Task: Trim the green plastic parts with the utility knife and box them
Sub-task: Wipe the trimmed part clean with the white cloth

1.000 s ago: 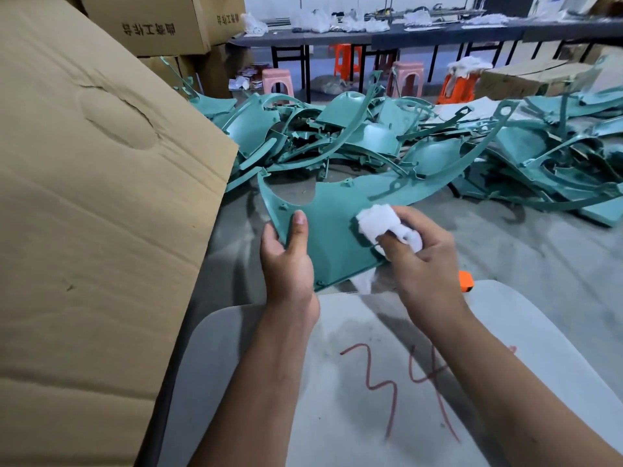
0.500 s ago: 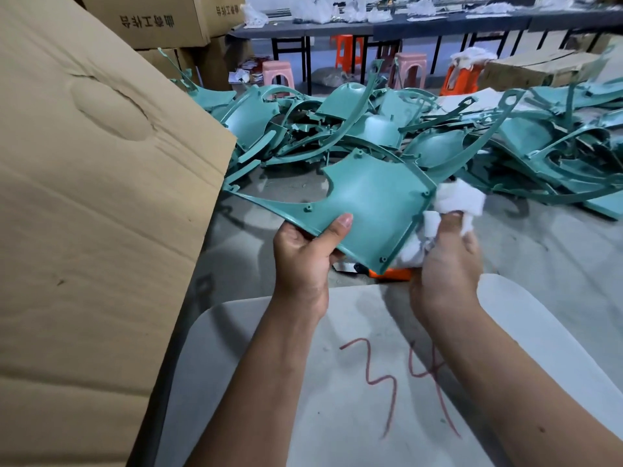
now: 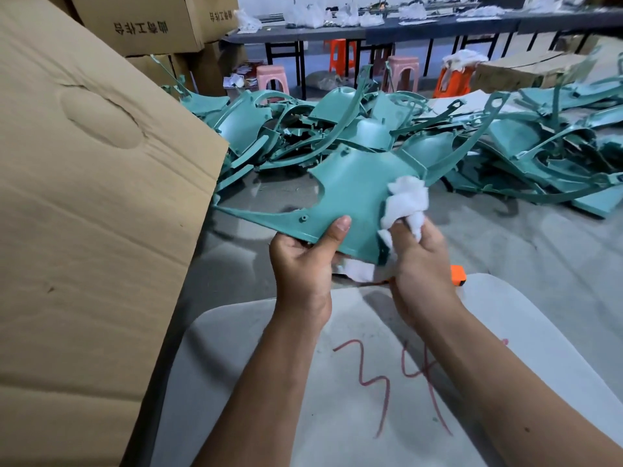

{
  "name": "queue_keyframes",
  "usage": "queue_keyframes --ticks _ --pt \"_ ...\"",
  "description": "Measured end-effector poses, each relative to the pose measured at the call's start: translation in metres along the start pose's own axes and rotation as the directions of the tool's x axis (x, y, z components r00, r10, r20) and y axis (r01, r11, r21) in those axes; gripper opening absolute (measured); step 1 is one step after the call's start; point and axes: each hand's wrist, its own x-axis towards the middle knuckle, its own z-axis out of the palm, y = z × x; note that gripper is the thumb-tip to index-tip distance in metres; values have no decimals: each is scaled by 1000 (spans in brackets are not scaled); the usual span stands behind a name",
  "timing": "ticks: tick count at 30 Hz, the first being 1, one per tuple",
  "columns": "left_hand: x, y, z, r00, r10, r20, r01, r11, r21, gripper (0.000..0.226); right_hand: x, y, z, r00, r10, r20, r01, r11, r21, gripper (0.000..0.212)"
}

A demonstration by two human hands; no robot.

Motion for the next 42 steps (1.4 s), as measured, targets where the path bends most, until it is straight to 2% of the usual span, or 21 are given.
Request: queue_keyframes --ticks 3,5,7,10,11,12,15,18,22,25,27,30,32,33,34,36,37,38,39,40,42 --pt "6 4 -7 998 2 -55 -3 1000 -22 24 -4 3 6 990 32 138 -21 997 -80 22" --pt "6 6 -8 1000 1 -23 -1 1000 4 25 -4 -1 6 997 19 74 -8 989 -145 20" --pt "5 8 -7 989 -27 148 19 998 56 30 -1 -6 4 998 16 -68 -30 977 -211 27" --pt "3 11 -12 860 -189 475 127 979 158 42 8 -17 -5 966 61 -252 -83 994 -76 33" --pt "3 12 -14 824 -240 513 161 968 193 39 12 -22 -8 955 87 -285 -95 995 -14 30" --pt "4 13 -16 820 -272 503 187 959 213 32 17 -26 -14 951 113 -287 -109 994 31 27" --pt "7 21 -20 848 -378 372 332 925 184 16 29 -40 -35 964 169 -208 -169 985 14 22" --pt "14 32 -26 801 -481 357 442 876 192 42 32 -51 -49 954 283 -101 -290 954 -74 26" --pt "17 38 -31 694 -585 419 534 809 246 71 35 -60 -66 962 252 -105 -269 941 -204 32" --pt "16 36 -30 613 -649 450 590 755 286 88 34 -64 -77 946 311 88 -241 860 -449 30" --pt "12 33 -27 592 -689 418 626 719 300 91 31 -58 -73 896 379 232 -170 775 -609 29" --pt "5 27 -25 615 -701 360 579 712 397 74 28 -47 -63 841 412 351 -15 666 -746 30" --pt "4 24 -25 674 -682 284 553 721 417 47 33 -39 -62 857 352 377 89 620 -779 32" --pt "4 23 -24 704 -667 244 551 730 404 37 34 -36 -60 889 280 362 129 607 -784 31" --pt "5 22 -24 731 -651 203 555 741 378 36 34 -34 -58 931 174 320 154 608 -779 31" --pt "9 22 -26 772 -621 134 561 765 315 49 36 -27 -56 986 -111 123 166 627 -761 33" --pt "11 23 -28 786 -605 123 555 780 288 48 37 -25 -55 974 -225 7 155 647 -746 34" --pt "12 24 -30 800 -588 119 544 795 269 42 37 -24 -53 964 -251 -89 116 697 -707 34" --pt "14 25 -32 813 -573 109 532 805 262 35 36 -24 -51 972 -180 -149 45 769 -638 35" --pt "15 26 -33 821 -563 93 525 809 264 30 34 -24 -48 986 -40 -161 -57 828 -558 36" --pt "15 27 -33 836 -544 71 511 820 260 34 27 -24 -40 960 275 -53 -268 848 -457 34"
